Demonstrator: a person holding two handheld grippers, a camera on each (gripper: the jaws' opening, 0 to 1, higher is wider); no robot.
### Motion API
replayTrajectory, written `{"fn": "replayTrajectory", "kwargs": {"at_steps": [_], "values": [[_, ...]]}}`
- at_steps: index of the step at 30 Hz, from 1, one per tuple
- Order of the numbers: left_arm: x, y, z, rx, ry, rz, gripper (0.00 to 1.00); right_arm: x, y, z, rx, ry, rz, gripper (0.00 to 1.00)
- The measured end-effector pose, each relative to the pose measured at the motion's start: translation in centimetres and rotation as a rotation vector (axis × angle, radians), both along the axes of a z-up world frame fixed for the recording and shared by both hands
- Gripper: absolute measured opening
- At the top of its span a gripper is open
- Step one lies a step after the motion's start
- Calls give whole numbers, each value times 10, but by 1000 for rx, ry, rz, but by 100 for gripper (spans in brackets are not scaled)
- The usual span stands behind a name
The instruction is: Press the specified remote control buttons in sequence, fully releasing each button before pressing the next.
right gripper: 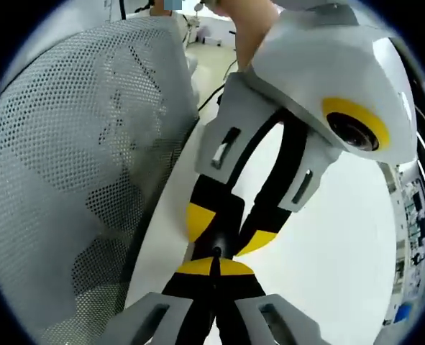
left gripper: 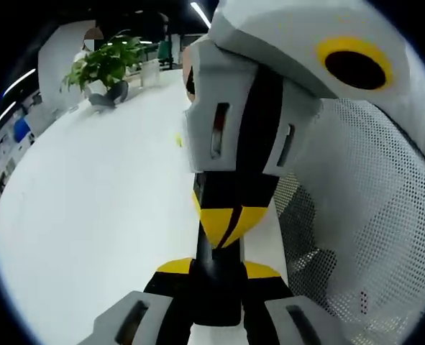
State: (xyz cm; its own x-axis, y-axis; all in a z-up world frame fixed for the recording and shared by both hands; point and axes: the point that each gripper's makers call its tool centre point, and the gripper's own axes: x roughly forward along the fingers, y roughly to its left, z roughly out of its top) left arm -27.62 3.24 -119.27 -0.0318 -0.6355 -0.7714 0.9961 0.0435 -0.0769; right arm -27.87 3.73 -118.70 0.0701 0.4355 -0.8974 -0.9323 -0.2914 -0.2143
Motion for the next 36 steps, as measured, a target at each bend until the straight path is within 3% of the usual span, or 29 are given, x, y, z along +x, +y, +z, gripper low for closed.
{"fn": "replayTrajectory", "kwargs": {"at_steps": [6,9,13,22,26,30,36], "values": [[-1,-1,0,-1,1,2,22,1,-1,0,20,50,-125,0],[0,-1,0,-4,2,7,22,2,1,1,110,154,-228,0],[-1,-2,1,-14,8,18,22,1,1,2,121,208,-252,0],[-2,-4,1,-19,-2,17,22,1,4,-2,80,196,-242,0],[-2,-5,1,-8,-7,10,22,0,5,-2,67,112,-201,0],[-2,-5,0,4,-13,-1,22,-1,4,-2,87,79,-214,0],[-2,-5,0,7,-14,4,22,0,3,2,216,160,-276,0]]}}
